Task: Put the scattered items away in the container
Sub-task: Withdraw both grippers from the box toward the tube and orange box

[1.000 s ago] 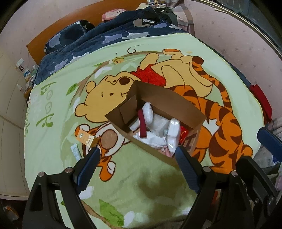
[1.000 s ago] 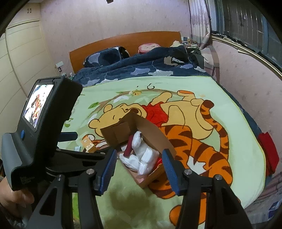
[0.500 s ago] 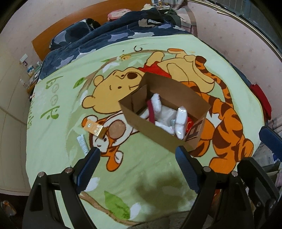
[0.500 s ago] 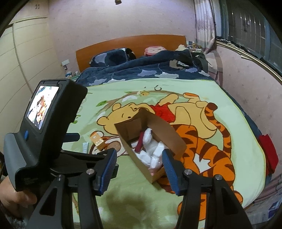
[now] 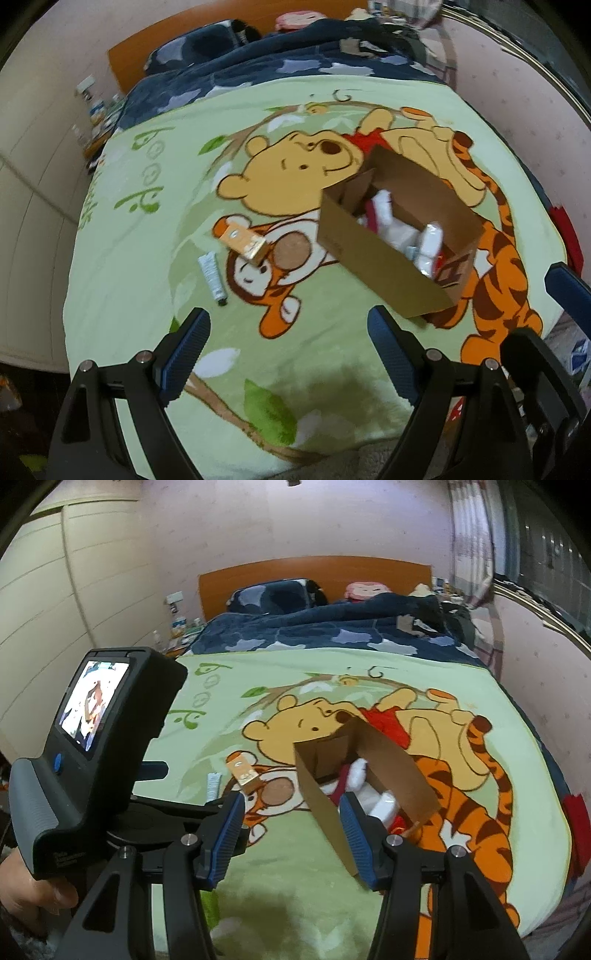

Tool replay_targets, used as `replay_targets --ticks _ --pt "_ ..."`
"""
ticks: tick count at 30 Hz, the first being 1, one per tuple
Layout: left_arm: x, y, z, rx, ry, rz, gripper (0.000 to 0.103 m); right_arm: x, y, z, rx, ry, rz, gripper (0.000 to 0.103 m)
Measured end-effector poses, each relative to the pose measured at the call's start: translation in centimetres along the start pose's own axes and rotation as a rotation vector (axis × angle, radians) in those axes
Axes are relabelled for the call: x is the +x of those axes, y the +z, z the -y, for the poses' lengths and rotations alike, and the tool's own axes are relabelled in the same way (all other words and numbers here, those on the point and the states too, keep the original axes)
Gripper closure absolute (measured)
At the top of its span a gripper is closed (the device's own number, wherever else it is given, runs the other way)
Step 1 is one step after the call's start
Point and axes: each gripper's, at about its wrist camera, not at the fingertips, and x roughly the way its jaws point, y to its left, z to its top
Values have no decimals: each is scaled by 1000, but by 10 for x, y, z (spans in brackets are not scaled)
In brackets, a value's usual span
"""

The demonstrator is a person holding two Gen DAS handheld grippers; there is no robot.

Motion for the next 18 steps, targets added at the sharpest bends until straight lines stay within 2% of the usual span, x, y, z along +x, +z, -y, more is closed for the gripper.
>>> replay_targets --ticks 6,11,18 --pt "26 -21 -51 -101 46 -76 15 25 -8 -28 -33 56 -50 48" --pt "65 -44 -104 -210 96 -178 15 55 -24 -55 -95 93 -108 48" --pt "116 -62 -146 -274 130 -233 15 106 -41 -80 -146 127 -173 48"
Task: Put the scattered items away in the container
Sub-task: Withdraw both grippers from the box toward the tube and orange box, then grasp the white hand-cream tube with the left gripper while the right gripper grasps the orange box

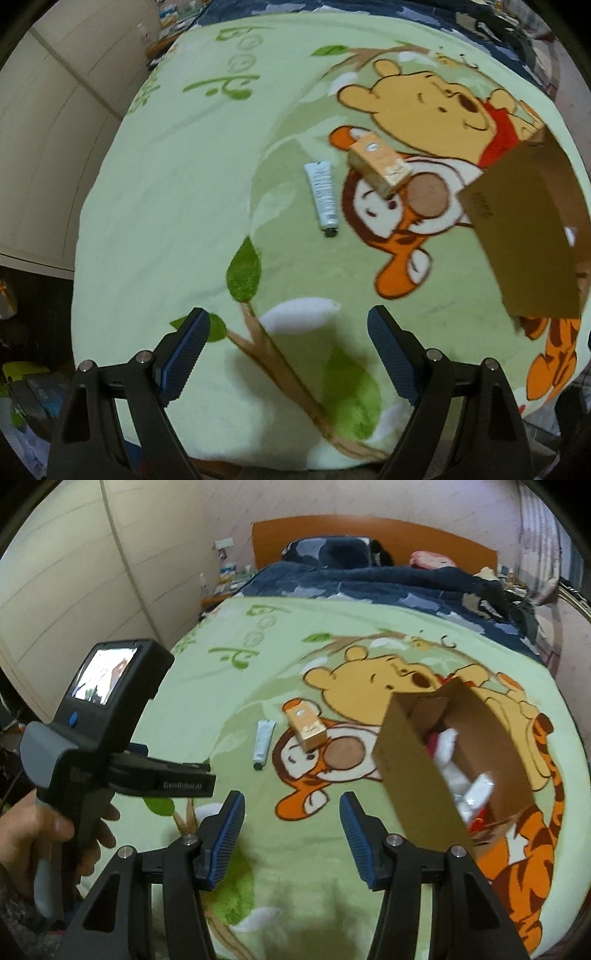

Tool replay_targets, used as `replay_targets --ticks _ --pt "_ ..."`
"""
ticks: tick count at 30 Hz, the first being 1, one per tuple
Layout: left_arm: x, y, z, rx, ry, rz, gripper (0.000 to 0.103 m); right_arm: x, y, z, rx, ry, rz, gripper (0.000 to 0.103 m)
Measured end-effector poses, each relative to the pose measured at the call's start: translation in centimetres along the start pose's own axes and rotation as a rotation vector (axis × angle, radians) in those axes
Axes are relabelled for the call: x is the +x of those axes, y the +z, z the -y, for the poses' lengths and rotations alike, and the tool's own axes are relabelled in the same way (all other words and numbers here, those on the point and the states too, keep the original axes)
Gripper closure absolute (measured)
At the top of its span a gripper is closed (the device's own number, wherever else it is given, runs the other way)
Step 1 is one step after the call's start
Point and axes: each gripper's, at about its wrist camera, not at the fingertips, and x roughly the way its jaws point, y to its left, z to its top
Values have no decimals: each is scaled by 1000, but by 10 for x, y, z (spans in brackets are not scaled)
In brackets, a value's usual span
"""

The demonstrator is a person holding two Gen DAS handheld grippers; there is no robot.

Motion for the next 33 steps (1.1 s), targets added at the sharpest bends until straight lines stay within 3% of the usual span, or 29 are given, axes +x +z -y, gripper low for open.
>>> replay_targets --ticks 9,14,20,24,28,29,31,32,33 --pt "100 45 18 8 -19 -46 15 93 25 -3 -109 -24 -3 48" --pt "151 70 20 -54 -32 -78 15 143 40 -1 -163 -34 -18 48" --pt "191 87 21 -117 -40 -72 15 190 48 6 -190 -45 -46 48" --pt "204 89 21 -174 -31 -62 0 211 51 10 -198 -51 -71 48" --pt "202 87 22 -207 -8 -20 0 219 51 14 -182 -44 -91 48" --pt "201 87 24 -201 -4 -13 1 219 51 15 -182 -43 -93 48" --pt "197 85 27 -172 -11 11 13 219 50 15 -192 -46 -98 48" --pt "193 84 29 -157 -20 26 29 219 50 15 -196 -48 -100 48" --pt "189 83 30 -144 -32 43 52 219 50 15 -197 -48 -101 48"
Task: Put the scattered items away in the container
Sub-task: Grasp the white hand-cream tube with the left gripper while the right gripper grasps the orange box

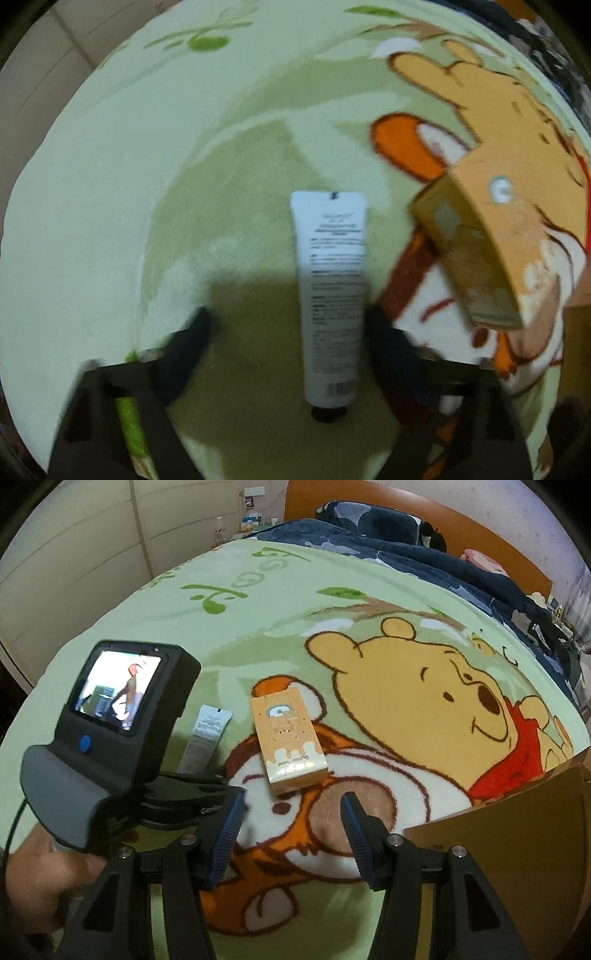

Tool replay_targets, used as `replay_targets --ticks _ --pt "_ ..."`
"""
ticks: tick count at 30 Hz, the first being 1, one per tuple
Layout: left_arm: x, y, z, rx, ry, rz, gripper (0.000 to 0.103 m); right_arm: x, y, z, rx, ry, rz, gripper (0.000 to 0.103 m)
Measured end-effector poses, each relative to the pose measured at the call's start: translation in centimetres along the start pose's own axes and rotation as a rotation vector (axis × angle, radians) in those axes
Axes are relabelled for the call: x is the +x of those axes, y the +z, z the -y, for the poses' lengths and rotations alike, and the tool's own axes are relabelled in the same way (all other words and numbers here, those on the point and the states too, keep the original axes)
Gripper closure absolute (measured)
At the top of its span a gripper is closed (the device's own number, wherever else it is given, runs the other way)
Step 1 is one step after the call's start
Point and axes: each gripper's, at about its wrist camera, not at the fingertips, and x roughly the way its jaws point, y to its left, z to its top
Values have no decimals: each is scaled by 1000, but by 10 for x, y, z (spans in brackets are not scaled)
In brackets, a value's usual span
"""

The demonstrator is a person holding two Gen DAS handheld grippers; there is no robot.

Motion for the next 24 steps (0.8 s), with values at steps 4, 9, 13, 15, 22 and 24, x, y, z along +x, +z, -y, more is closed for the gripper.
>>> replay_targets --ticks 4,9,13,15,22,24 --pt "-14 -3 -9 27 -62 19 75 2 2 2 6 -4 2 48" --pt "-20 -8 -47 -14 29 15 75 9 14 0 -15 -4 26 48" --pt "-14 -11 -79 -68 103 -9 75 27 29 -10 -86 18 35 47" --pt "-8 -12 -87 -88 103 -28 75 40 35 -18 -146 24 25 38" --pt "-6 -17 -76 -55 126 -18 75 87 51 -16 -191 -25 -55 21" --pt "-5 -17 -75 -53 123 -22 75 101 54 -5 -145 -35 -106 17"
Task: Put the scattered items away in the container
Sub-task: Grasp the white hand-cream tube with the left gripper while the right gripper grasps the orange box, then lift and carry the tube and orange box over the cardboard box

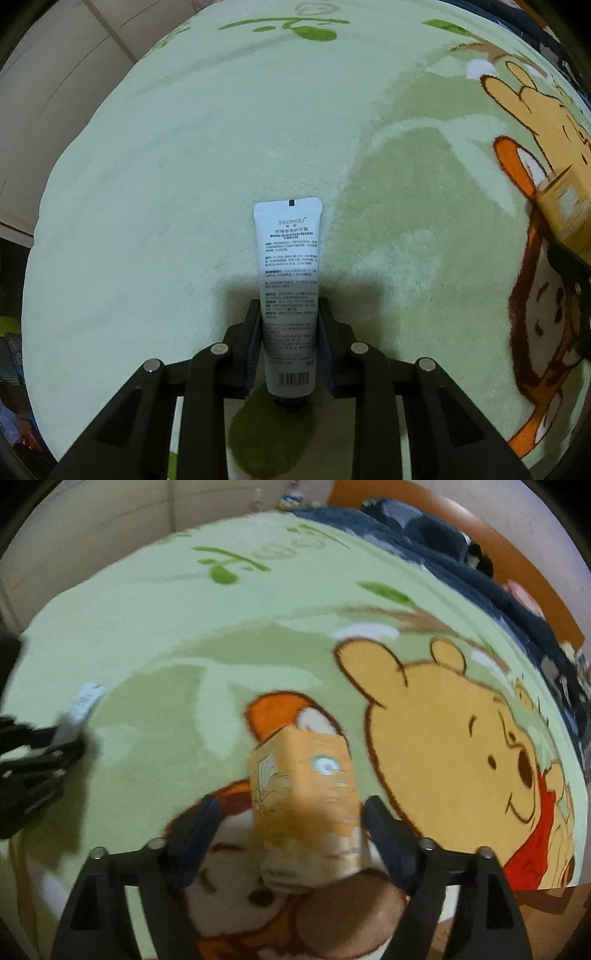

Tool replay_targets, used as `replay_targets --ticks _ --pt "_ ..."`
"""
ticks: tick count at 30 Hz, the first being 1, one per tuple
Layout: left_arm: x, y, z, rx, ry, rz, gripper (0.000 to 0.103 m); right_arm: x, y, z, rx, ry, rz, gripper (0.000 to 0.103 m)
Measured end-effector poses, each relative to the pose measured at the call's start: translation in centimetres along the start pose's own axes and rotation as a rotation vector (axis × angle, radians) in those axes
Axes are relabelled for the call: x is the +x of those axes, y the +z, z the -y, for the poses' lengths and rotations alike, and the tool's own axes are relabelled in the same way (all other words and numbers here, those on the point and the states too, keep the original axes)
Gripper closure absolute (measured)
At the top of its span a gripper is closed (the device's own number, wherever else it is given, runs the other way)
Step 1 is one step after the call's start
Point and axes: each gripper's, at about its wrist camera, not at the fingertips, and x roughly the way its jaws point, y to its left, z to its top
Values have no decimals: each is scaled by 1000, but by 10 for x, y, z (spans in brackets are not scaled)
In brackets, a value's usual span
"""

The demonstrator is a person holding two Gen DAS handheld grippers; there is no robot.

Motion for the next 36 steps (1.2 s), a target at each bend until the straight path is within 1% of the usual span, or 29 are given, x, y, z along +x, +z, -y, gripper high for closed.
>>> replay_targets --ticks 1,2,4,6,8,13,15,16,17,18,20,21,24,28,30,33,35,36 --pt "0 0 0 0 -2 -1 75 6 2 6 26 6 -35 17" --pt "0 0 1 -1 -5 -2 75 8 3 13 60 19 -51 17" --pt "-1 -1 1 0 -9 -3 75 9 4 26 133 38 -48 17" --pt "-1 -2 3 1 -11 -3 74 15 5 33 156 33 -81 17" --pt "-1 -3 5 1 -9 -5 74 24 8 31 115 11 -116 17" --pt "-2 -3 9 -1 -10 -11 74 34 11 14 -48 -69 -113 17" --pt "-3 -4 11 0 -10 -12 74 36 10 11 -71 -68 -120 17" --pt "-3 -4 12 1 -10 -12 74 35 9 12 -59 -45 -120 19" --pt "-4 -5 12 0 -11 -13 74 33 7 15 -29 8 -121 29" --pt "-4 -5 13 0 -12 -13 74 32 5 17 -2 50 -122 43" --pt "-6 -5 15 -2 -13 -14 74 25 -2 22 51 113 -121 58" --pt "-7 -6 15 -4 -13 -13 75 21 -7 23 73 131 -126 58" --pt "-14 -10 17 -11 -20 -10 75 3 -32 15 110 159 -136 58" --pt "-27 -29 24 11 -29 -29 75 -25 -88 -5 183 195 -173 58" --pt "-35 -47 31 40 -43 -56 75 -37 -122 -15 250 217 -221 58" --pt "-47 -85 47 113 -67 -121 75 -62 -170 -28 363 256 -279 58" --pt "-60 -116 61 182 -82 -166 75 -79 -191 -30 438 287 -302 58" --pt "-67 -126 66 205 -86 -178 75 -91 -200 -29 482 306 -298 58"
